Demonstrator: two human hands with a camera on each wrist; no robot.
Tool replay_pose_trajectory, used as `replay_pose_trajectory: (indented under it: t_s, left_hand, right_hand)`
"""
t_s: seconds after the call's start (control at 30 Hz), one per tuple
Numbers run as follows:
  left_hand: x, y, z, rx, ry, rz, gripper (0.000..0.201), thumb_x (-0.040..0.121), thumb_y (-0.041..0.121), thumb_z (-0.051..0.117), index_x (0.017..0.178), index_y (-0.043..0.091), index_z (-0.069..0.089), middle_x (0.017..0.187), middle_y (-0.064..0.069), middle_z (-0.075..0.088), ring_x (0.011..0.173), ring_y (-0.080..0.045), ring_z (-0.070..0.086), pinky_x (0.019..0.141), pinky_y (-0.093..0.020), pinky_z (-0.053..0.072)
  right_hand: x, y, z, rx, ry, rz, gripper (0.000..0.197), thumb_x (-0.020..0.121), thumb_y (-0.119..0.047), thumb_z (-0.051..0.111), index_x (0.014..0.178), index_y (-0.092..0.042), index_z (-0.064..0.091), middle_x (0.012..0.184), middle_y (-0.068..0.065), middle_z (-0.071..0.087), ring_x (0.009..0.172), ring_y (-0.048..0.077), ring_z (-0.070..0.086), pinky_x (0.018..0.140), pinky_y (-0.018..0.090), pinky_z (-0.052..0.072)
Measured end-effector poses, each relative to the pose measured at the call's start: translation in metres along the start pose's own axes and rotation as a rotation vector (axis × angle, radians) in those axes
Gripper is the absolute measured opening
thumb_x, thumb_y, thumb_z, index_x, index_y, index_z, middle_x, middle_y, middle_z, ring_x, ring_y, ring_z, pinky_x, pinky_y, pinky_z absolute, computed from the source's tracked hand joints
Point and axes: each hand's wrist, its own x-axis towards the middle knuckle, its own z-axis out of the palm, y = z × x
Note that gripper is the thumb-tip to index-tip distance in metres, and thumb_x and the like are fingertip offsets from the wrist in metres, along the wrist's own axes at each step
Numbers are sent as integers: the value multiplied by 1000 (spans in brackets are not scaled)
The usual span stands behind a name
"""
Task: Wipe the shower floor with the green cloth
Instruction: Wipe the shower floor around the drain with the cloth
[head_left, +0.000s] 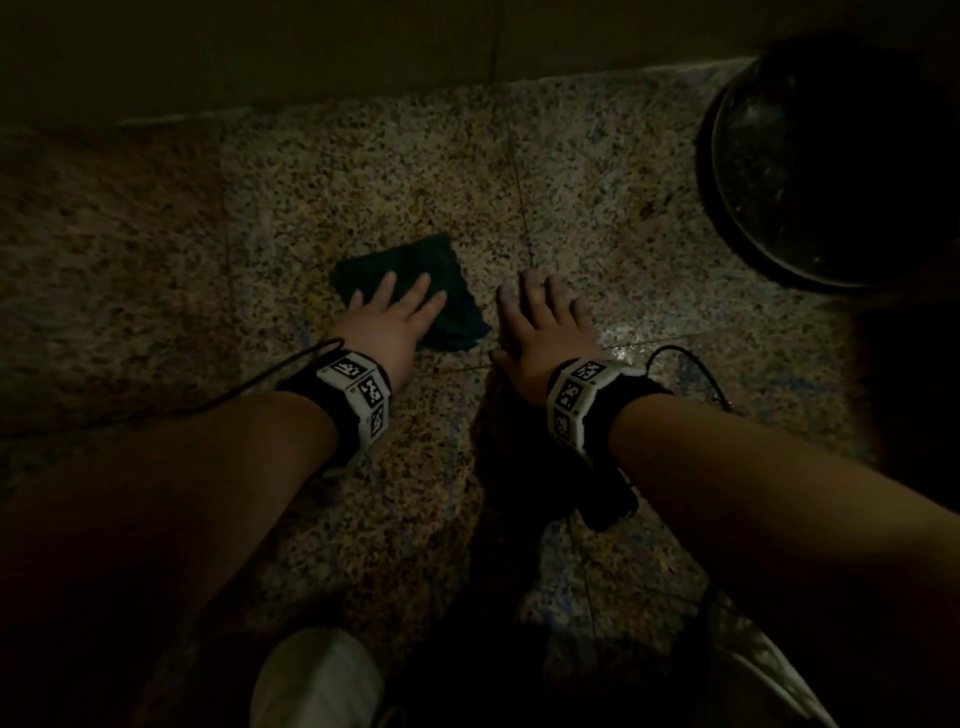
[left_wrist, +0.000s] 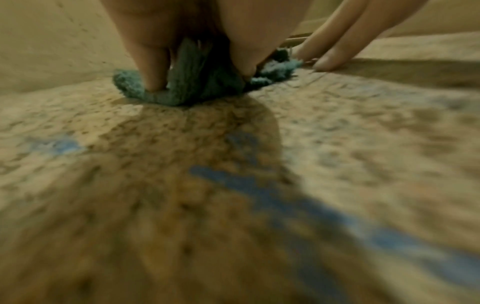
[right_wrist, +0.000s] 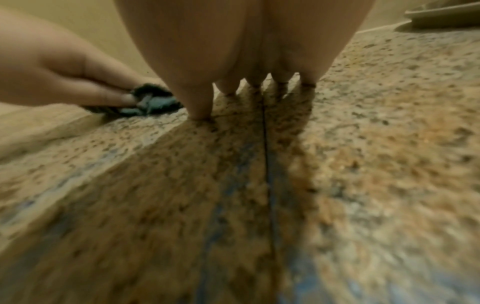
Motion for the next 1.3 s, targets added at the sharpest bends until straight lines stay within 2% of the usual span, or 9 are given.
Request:
replay_pose_trajectory:
  t_s: [0.1, 0.3, 0.37, 0.5, 0.73, 0.9, 1.1, 1.17, 1.3]
  left_hand:
    - [-10, -2, 16, 14, -12, 11, 76, 96, -2, 31, 149, 29, -13, 156, 3, -22, 144, -30, -13, 116, -47, 4]
    - [-21, -10, 36, 17, -117, 32, 84, 94, -2, 39, 148, 34, -16, 155, 6, -25, 144, -28, -15, 117, -48, 3]
    - [-21, -13, 30, -10, -123, 41, 88, 93, -5, 40, 147, 37, -16, 154, 9, -25, 144, -26, -15, 117, -50, 6]
    - [-18, -17, 10, -13, -130, 55, 89, 91, -8, 42, 149, 33, -12, 155, 6, -23, 145, -26, -13, 116, -49, 4]
    - [2, -10, -22, -206, -101, -84, 93, 87, -11, 49, 150, 29, -6, 157, 3, -20, 144, -29, -12, 113, -56, 8]
    - [-7, -17, 0, -142, -72, -43, 79, 95, -4, 40, 151, 27, -7, 157, 2, -17, 145, -29, -9, 114, -56, 13]
    - [-31, -18, 27, -68, -165, -32, 91, 89, -9, 47, 150, 28, -9, 156, 4, -21, 144, -27, -14, 115, -54, 8]
    - [-34, -17, 25, -78, -204, -33, 91, 89, -9, 48, 150, 27, -9, 156, 3, -22, 144, -28, -14, 115, -55, 7]
    - [-28, -25, 18, -51, -182, -15, 90, 91, -7, 49, 150, 31, -9, 156, 6, -21, 145, -26, -13, 115, -53, 9]
  right_hand:
    - [0, -1, 0, -12, 5, -2, 69, 100, -50, 29, 150, -28, -13, 155, 2, -27, 143, 28, -23, 116, 45, -8]
    - [0, -3, 3, -28, 12, 12, 68, 100, -49, 26, 150, -26, -14, 155, 3, -27, 142, 29, -23, 116, 46, -8]
    - [0, -3, 3, -38, 16, 20, 68, 100, -49, 26, 150, -26, -14, 155, 3, -27, 143, 29, -23, 117, 47, -8]
    - [1, -3, 3, -31, 16, 25, 68, 100, -49, 26, 150, -27, -13, 155, 2, -27, 143, 29, -22, 117, 46, -8]
    - [0, -2, 0, -17, -3, 14, 68, 100, -50, 27, 150, -28, -14, 155, 2, -26, 143, 28, -22, 117, 45, -7]
    - [-3, -4, -2, -27, 0, 24, 67, 100, -47, 29, 151, -27, -11, 156, 3, -24, 143, 29, -20, 117, 46, -6]
    - [2, -11, -14, 19, -60, 73, 71, 100, -36, 39, 150, -29, -11, 156, 1, -25, 143, 31, -19, 117, 51, -2]
    - [-1, -12, -13, 14, -51, 67, 70, 100, -40, 37, 150, -33, -12, 156, -1, -25, 143, 32, -19, 117, 53, -1]
    - [-3, -10, -7, -66, -55, 35, 70, 99, -52, 31, 149, -35, -15, 155, -1, -26, 143, 34, -20, 116, 55, -2]
